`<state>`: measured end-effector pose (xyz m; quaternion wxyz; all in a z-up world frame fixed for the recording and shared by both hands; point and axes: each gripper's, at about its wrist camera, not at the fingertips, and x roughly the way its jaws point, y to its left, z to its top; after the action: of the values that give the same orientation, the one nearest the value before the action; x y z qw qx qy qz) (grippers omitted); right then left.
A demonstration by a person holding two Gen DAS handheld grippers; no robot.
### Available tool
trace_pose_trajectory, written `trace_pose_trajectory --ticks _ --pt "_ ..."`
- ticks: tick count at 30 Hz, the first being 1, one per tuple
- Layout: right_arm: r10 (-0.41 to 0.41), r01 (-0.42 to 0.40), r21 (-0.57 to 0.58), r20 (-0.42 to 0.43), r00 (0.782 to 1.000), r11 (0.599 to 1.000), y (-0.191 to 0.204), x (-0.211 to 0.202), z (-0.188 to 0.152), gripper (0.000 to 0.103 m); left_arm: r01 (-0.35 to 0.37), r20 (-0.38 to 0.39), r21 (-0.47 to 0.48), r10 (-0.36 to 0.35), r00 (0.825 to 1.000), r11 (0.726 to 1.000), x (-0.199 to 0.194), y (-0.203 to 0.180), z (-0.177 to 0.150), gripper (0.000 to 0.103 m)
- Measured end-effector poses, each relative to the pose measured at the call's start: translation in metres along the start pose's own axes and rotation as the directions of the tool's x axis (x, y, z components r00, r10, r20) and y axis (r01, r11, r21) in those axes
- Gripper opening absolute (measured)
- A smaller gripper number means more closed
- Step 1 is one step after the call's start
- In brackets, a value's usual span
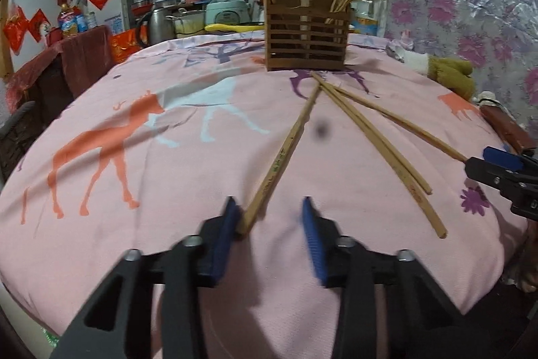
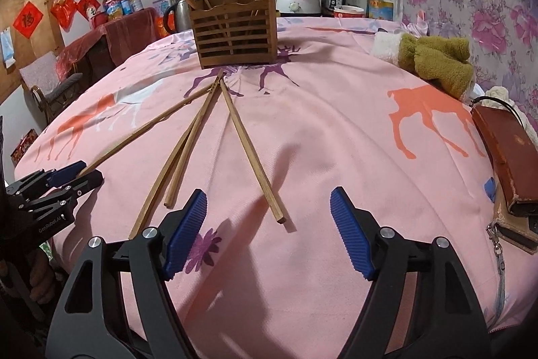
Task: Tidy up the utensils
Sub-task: 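Close the left tool on a chopstick while the right tool closes on another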
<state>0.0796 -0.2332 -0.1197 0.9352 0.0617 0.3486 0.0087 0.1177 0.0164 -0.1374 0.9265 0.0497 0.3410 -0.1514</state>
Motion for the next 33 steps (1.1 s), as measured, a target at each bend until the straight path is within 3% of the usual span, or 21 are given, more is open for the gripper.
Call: trace_pose_trajectory --ticks 2,4,8,12,14,17,20,33 --pt "0.002 -0.002 0.003 0.002 1.000 1.000 0.000 -0.001 0.000 0.074 0.043 -0.004 -0.006 -0.043 0.999 0.999 -0.001 -0.001 0.001 0.014" --pt "0.002 -0.002 0.004 0.004 1.000 1.000 0.000 -0.001 0.000 0.074 0.072 -0.007 0.000 -0.072 0.997 0.997 -0.002 -0.004 0.001 0.014" --pt "0.002 -0.002 0.001 0.000 1.000 1.000 0.001 -0.001 0.000 0.073 0.062 -0.009 0.023 -0.062 0.998 0.998 -0.001 -0.010 -0.001 0.019" --pt "0.005 -0.005 -0.006 -0.016 1.000 1.000 0.002 0.002 -0.001 0.063 0.067 -0.007 0.017 -0.067 0.998 0.998 -0.001 -0.010 -0.001 0.018" --pt "0.010 -0.011 -0.008 -0.036 0.999 1.000 0.003 0.006 -0.002 0.047 0.071 -0.007 0.018 -0.070 0.997 0.997 -0.001 -0.010 -0.001 0.006" --pt "0.022 -0.023 -0.017 -0.061 0.998 1.000 0.005 0.009 -0.004 0.024 0.078 -0.008 0.013 -0.078 0.997 0.997 -0.003 -0.008 0.000 0.006" --pt "0.031 -0.032 -0.029 -0.039 0.999 0.999 0.007 0.004 -0.004 0.010 0.083 -0.007 0.004 -0.083 0.996 0.997 -0.005 -0.007 0.001 0.006" --pt "0.097 -0.107 0.070 0.137 0.986 0.992 -0.007 -0.044 0.018 0.010 0.095 0.074 -0.061 -0.091 0.993 0.994 -0.042 -0.003 0.028 0.006"
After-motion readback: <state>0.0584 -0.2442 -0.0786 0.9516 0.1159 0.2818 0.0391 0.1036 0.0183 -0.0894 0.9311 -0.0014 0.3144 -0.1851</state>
